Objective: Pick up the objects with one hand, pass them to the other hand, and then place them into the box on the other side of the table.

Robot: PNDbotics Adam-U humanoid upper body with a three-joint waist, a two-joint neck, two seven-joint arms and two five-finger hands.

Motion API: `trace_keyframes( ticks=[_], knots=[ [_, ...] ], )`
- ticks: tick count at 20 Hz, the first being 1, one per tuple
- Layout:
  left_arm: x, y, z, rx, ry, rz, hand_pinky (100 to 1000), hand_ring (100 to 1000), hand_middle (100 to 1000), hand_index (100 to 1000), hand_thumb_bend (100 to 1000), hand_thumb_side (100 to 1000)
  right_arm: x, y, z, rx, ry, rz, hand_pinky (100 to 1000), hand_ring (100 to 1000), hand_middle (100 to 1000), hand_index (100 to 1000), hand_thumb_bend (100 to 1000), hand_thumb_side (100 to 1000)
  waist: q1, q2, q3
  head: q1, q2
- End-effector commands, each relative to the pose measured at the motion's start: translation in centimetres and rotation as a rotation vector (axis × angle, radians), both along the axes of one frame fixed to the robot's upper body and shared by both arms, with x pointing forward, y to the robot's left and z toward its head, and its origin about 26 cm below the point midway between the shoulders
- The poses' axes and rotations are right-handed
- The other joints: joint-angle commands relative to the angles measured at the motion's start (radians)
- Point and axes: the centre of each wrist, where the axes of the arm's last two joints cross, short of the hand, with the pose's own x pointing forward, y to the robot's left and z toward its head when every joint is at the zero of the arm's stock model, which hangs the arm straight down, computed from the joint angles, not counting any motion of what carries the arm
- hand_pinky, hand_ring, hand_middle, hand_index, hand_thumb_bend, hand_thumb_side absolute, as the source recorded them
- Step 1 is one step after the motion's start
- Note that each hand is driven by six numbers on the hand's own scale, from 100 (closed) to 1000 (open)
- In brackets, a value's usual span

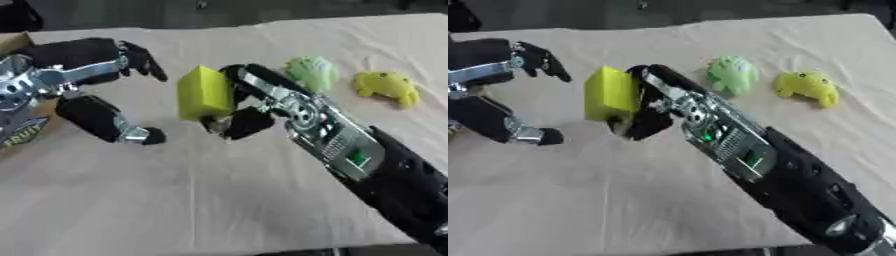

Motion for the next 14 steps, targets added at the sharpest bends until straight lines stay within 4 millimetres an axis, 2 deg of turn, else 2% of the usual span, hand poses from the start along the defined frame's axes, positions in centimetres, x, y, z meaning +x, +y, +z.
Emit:
trace_keyframes(
  ticks=[1,4,6,8,11,14],
  knots=[
    [-0.3,0.3,1.0,0.016,-0.052,0.019,794,833,792,859,595,526,-0.3,0.3,1.1,0.01,-0.029,0.015,768,546,465,516,100,191,-0.002,-0.027,0.001,0.0,-0.003],
    [-0.2,0.1,0.9,0.016,-0.063,0.038,795,833,792,860,630,513,-0.3,0.4,1.0,0.01,-0.025,0.017,767,546,465,515,100,192,-0.002,-0.027,0.0,0.002,-0.003],
    [-0.3,-0.1,1.0,0.012,-0.071,0.046,791,832,791,859,552,524,-0.3,0.5,1.0,0.009,-0.024,0.018,768,546,465,515,100,191,-0.002,-0.027,0.0,0.003,-0.003],
    [-0.4,-0.3,1.1,-0.01,-0.081,0.046,783,830,788,858,516,530,-0.4,0.6,1.0,0.01,-0.026,0.02,768,546,465,515,100,191,-0.002,-0.027,0.0,0.003,-0.002],
    [-0.5,-0.6,1.3,-0.046,-0.092,0.04,774,828,786,859,478,602,-0.4,0.7,1.1,0.009,-0.028,0.022,768,546,465,515,100,189,-0.001,-0.027,0.0,0.004,-0.003],
    [-0.5,-0.9,1.2,-0.076,-0.093,0.038,766,826,785,863,517,657,-0.4,0.8,1.0,0.008,-0.027,0.023,767,546,465,515,100,189,-0.002,-0.026,-0.001,0.005,-0.003]
  ],
)
